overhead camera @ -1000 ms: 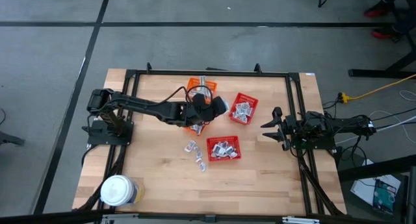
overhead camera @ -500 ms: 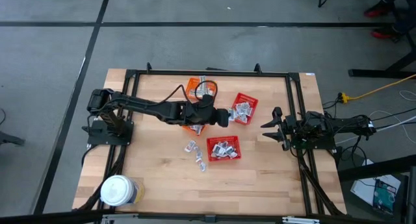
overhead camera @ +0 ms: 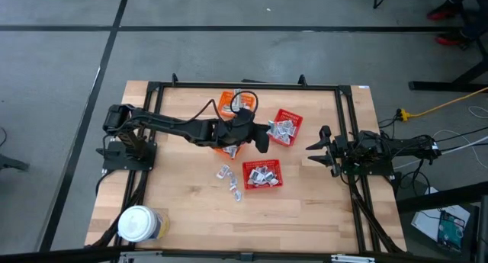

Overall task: Pick & Place First Aid Supplies
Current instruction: Put the gray towelette pack into the bottom red bin

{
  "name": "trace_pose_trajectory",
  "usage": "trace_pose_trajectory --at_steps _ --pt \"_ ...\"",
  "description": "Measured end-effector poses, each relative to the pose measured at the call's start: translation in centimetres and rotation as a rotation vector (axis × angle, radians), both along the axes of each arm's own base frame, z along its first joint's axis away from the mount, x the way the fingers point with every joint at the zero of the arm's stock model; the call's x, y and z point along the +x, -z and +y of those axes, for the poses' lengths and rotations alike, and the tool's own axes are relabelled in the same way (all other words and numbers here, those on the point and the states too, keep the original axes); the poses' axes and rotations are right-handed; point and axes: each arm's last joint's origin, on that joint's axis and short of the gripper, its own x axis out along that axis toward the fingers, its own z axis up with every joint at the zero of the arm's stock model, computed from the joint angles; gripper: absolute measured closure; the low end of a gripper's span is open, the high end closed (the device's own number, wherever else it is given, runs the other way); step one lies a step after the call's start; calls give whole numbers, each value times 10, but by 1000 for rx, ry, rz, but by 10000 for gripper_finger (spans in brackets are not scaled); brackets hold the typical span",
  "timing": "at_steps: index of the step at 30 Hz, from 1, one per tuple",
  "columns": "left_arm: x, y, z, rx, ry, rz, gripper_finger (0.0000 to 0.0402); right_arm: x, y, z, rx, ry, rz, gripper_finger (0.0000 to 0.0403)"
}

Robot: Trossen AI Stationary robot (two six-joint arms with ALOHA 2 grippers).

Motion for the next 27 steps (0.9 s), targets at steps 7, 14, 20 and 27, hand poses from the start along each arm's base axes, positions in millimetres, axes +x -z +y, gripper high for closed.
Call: trace_pose_trajectory --at_steps 7,14,20,27 --pt "-1 -1 2 -46 -93 -44 398 0 0 0 0 0 0 240" --pt "-1 -2 12 -179 -213 -143 398 0 0 0 0 0 0 240" --pt "0 -15 19 -165 -252 -179 398 0 0 0 0 0 0 240" --pt "2 -35 28 -10 -258 -150 398 0 0 0 0 0 0 240"
